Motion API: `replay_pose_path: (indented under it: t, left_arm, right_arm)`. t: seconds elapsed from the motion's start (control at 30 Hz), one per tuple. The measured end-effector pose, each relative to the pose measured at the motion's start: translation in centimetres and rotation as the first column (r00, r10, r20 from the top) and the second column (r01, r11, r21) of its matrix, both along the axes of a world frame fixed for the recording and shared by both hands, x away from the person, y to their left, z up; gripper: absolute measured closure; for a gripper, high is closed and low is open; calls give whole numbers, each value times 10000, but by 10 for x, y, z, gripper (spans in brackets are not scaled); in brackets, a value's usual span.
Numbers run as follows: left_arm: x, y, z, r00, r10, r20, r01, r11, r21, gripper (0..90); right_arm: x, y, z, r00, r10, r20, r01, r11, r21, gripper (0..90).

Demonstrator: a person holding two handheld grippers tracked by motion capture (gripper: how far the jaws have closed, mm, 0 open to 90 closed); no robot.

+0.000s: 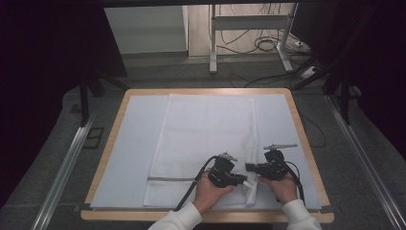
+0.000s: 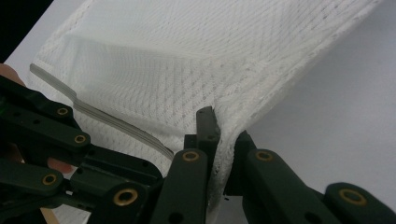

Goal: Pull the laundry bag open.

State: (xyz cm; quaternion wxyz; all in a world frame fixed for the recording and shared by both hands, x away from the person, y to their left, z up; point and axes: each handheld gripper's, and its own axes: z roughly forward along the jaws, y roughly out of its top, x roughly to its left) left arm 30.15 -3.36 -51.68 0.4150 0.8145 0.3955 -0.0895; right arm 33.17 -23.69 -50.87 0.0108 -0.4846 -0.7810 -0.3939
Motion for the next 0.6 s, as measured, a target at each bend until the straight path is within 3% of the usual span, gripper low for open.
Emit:
replay_pose_path:
  t: [0.6]
  left_arm:
    - [1,2,-5,10000,72,-49,-72,10000,-31,866]
  right_arm:
    - [0,0,-2,10000,30,-50,-30,10000,-55,877]
